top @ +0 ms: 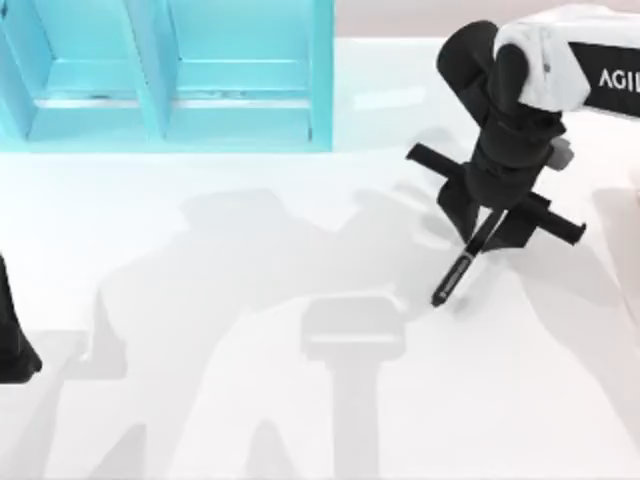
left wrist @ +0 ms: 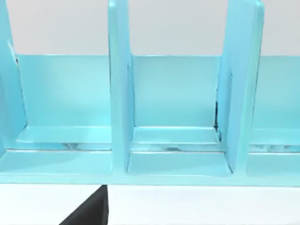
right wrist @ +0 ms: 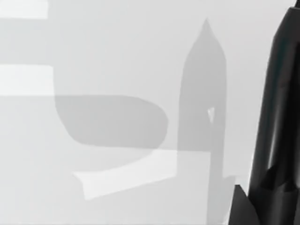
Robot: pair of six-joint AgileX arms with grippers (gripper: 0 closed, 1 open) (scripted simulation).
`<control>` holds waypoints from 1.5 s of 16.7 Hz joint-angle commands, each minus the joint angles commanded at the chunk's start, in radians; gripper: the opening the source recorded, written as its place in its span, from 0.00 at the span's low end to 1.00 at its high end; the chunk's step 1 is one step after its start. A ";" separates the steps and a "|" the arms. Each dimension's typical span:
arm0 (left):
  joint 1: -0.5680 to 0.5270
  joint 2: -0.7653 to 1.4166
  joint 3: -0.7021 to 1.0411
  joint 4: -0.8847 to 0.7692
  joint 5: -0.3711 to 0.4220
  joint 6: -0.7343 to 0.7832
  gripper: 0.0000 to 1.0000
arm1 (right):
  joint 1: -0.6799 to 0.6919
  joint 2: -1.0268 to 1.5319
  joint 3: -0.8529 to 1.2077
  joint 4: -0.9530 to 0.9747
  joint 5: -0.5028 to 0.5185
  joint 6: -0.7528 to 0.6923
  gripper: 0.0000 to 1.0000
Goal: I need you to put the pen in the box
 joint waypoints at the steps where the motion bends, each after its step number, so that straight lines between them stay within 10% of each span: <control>1: 0.000 0.000 0.000 0.000 0.000 0.000 1.00 | 0.000 -0.009 0.031 -0.044 0.000 -0.001 0.00; 14: 0.000 0.000 0.000 0.000 0.000 0.000 1.00 | -0.037 -0.071 0.195 -0.279 -0.001 -0.006 0.00; 25: 0.000 0.000 0.000 0.000 0.000 0.000 1.00 | -0.771 -0.198 0.070 -0.322 0.004 -0.040 0.00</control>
